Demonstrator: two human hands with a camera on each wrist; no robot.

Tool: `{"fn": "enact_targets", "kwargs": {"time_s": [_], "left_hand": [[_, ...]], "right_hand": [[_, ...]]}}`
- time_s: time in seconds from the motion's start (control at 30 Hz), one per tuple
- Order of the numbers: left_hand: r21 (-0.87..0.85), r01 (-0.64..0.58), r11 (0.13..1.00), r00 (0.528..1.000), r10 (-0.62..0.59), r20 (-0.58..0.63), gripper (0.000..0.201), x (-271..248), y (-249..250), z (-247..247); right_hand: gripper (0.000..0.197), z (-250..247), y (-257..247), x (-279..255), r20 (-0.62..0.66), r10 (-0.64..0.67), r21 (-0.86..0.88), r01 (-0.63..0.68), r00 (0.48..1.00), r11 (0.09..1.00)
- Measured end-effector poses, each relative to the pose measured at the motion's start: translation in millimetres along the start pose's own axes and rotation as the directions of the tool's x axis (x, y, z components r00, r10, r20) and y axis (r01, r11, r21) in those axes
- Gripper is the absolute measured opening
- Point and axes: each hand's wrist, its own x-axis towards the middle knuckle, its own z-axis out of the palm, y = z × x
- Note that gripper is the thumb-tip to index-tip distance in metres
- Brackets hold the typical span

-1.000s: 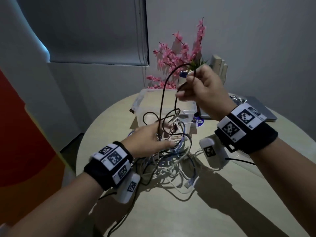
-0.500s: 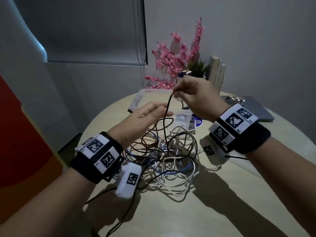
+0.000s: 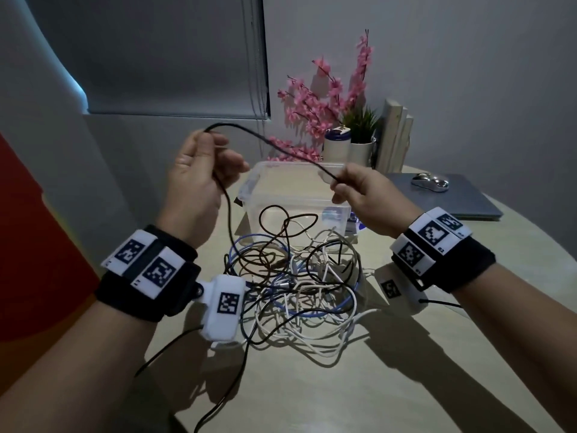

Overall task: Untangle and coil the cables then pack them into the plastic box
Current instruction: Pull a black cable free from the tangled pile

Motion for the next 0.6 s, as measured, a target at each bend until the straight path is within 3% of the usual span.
{"fn": "enact_targets", "kwargs": {"time_s": [0.1,0.17,0.27,0.33,0.4,0.47,0.57,0.6], "left_hand": [[0.059,0.088,0.994,0.984,-0.078,-0.157,0.029,3.6,-4.4,-8.0],[0.145,0.209,0.967,0.965,-0.180,-0.190,0.029,0.6,-14.2,-9.8],[0.395,0.341,0.853,0.938,-0.338,-0.081,0.028,-12.8,-32.3,-8.8],[0.592,0.298,0.749,0.918,-0.395,0.038,0.026,-25.4,-42.2,-5.7],[0.683,0.224,0.696,0.919,-0.384,0.091,0.024,-34.6,-48.3,-1.7],[0.633,0.221,0.742,0.928,-0.360,0.099,0.022,-36.2,-49.5,1.6],[0.387,0.282,0.878,0.944,-0.327,0.053,0.019,-29.4,-40.3,2.5],[0.314,0.286,0.905,0.951,-0.310,0.027,0.018,-26.1,-35.7,1.4]], "right_hand": [[0.015,1.3,0.5,-5.4,0.036,0.059,0.060,-0.061,0.998,0.996],[0.019,1.8,-1.6,-8.1,0.067,0.082,0.118,-0.090,0.994,0.989],[0.018,3.8,-5.0,-10.5,0.167,0.091,-0.004,-0.091,0.982,0.996],[0.017,10.3,-8.2,-14.2,0.208,0.105,-0.068,-0.092,0.972,0.993],[0.017,20.6,-10.4,-18.8,0.246,0.138,-0.009,-0.140,0.959,0.990],[0.017,31.9,-15.0,-24.8,0.330,0.150,0.105,-0.194,0.932,0.975],[0.011,46.8,-18.6,-29.4,0.410,0.074,0.112,-0.131,0.909,0.985],[0.018,51.7,-20.1,-30.0,0.423,0.055,0.111,-0.112,0.904,0.988]]}}
